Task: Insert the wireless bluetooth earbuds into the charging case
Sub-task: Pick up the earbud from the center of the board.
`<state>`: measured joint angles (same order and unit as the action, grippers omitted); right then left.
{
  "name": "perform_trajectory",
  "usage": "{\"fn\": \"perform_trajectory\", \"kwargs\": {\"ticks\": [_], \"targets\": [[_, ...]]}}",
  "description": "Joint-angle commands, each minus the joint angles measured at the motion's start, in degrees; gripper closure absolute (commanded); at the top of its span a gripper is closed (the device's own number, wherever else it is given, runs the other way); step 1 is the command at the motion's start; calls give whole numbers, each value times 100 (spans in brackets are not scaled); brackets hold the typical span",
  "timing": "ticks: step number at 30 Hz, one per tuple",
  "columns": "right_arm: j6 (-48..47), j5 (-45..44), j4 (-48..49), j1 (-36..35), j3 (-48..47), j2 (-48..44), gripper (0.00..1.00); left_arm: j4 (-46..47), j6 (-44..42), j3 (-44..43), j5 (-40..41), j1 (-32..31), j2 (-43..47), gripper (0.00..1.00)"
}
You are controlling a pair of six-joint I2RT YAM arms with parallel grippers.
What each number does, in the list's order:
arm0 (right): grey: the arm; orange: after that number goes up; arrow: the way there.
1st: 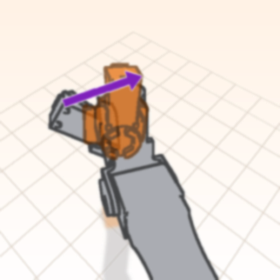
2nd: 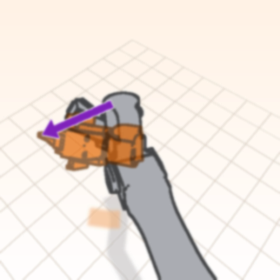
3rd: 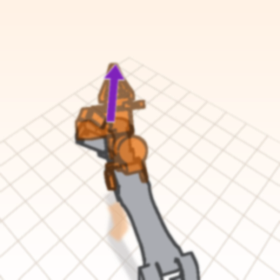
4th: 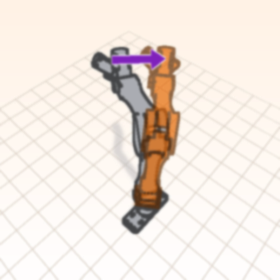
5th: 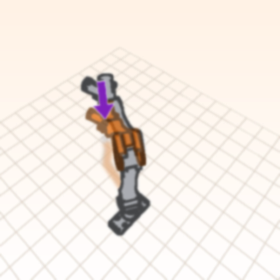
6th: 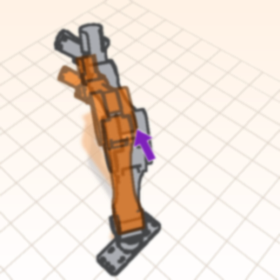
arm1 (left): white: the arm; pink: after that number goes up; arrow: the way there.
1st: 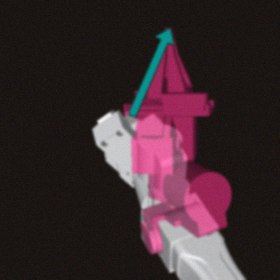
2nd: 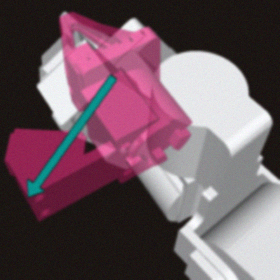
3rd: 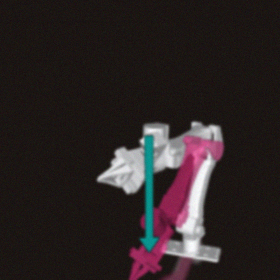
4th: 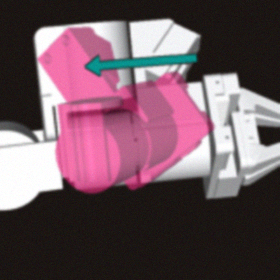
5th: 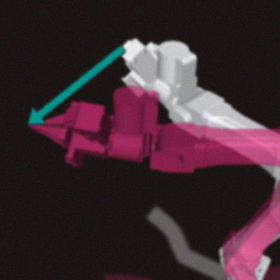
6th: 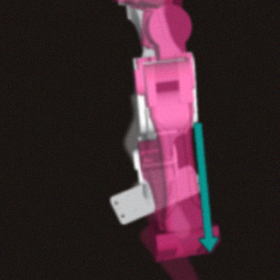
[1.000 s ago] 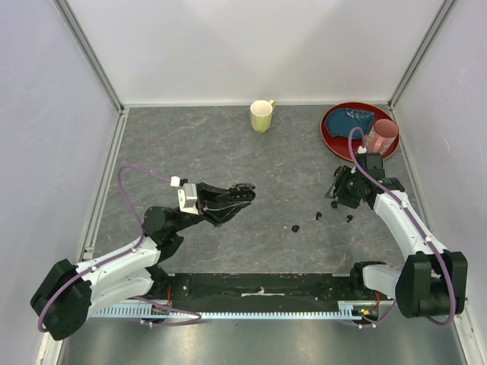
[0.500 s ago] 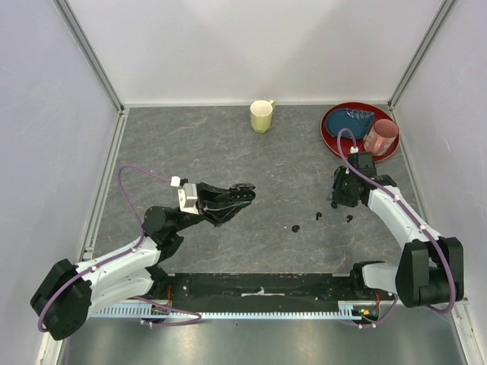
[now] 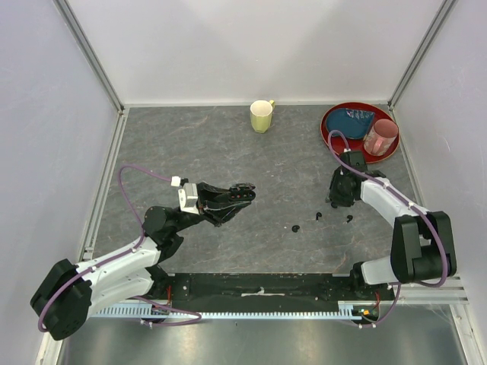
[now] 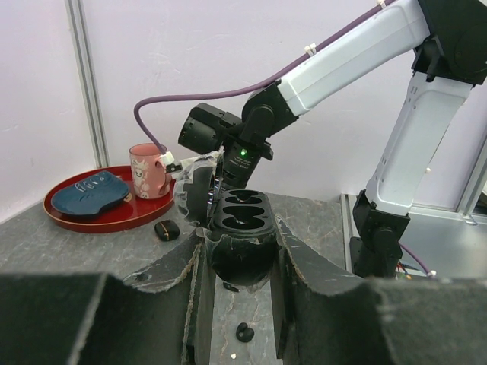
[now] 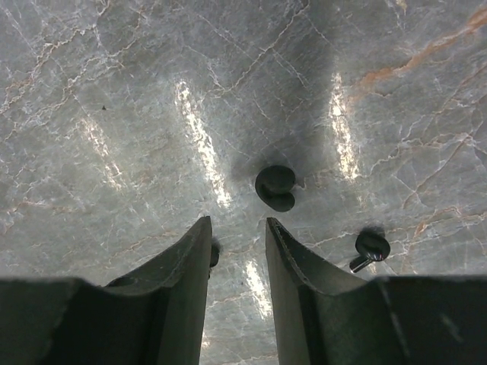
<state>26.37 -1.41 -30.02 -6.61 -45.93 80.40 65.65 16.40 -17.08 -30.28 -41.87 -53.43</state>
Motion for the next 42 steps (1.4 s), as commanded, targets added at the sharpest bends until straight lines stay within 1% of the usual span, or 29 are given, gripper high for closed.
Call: {"fn": "perform_trajectory", "kwargs": {"ticks": [1,16,21,29,39,42], "targets": [[-79,-88,286,-33,-214,186,58,115,-173,64,136,-15,96,98],[-150,-377,383,-77,-320,608,59,150,-217,56,207,-15,-18,98],[-150,-465,348,-77,-294,582,60,150,-199,91,260,-23,8,98],[-150,-694,225,-103,-337,529,65,150,-173,91,269,-23,-10,98],[-159,-983,128,-174,-364,433,66,150,-138,135,286,-23,-1,98],[-159,-1124,93,-217,-373,424,68,150,-129,152,286,-23,8,98]]}}
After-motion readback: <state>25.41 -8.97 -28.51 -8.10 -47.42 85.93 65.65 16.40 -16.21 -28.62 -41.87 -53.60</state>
